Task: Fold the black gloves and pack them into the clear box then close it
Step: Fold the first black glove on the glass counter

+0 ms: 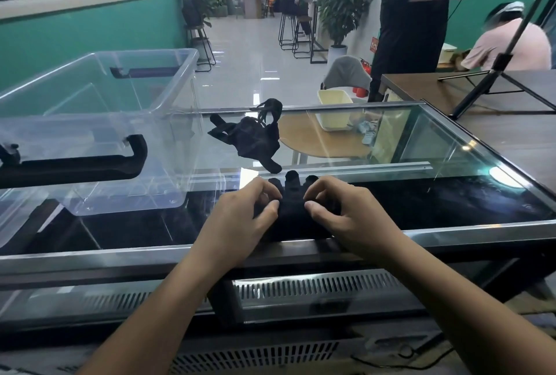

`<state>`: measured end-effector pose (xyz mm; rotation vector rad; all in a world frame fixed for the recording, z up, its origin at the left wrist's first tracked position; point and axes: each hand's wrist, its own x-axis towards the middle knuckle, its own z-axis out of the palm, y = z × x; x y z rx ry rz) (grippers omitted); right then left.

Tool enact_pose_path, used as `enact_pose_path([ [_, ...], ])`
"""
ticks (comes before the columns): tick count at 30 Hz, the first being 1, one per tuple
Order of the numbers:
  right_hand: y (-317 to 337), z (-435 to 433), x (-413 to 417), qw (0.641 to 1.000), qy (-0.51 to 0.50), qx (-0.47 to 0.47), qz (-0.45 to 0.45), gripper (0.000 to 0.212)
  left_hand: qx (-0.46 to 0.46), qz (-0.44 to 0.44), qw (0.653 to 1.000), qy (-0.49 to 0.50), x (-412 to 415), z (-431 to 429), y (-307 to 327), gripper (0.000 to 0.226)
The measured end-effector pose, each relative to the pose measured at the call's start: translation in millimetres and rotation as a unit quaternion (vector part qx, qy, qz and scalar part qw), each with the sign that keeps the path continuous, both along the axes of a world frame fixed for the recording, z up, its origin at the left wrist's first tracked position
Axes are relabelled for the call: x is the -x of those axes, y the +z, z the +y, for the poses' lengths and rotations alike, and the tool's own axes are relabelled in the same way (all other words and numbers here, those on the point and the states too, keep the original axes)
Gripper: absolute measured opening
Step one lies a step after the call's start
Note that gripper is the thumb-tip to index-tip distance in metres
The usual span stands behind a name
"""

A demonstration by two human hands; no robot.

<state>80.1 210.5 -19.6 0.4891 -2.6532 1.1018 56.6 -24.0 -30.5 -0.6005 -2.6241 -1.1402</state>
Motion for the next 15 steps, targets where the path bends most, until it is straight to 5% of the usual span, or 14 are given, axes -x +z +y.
enact_pose_path([
  [7, -10, -4, 2, 0.991, -0.058, -0.093, 0.076, 0.018, 0.008, 0.036, 0.999, 0.013, -1, 2, -3, 0.009],
  [15, -14, -2, 2, 0.988, -0.043, -0.080, 0.124, 0.005, 0.106, 0.151, 0.981, -0.058, -7, 1, -4, 0.030],
])
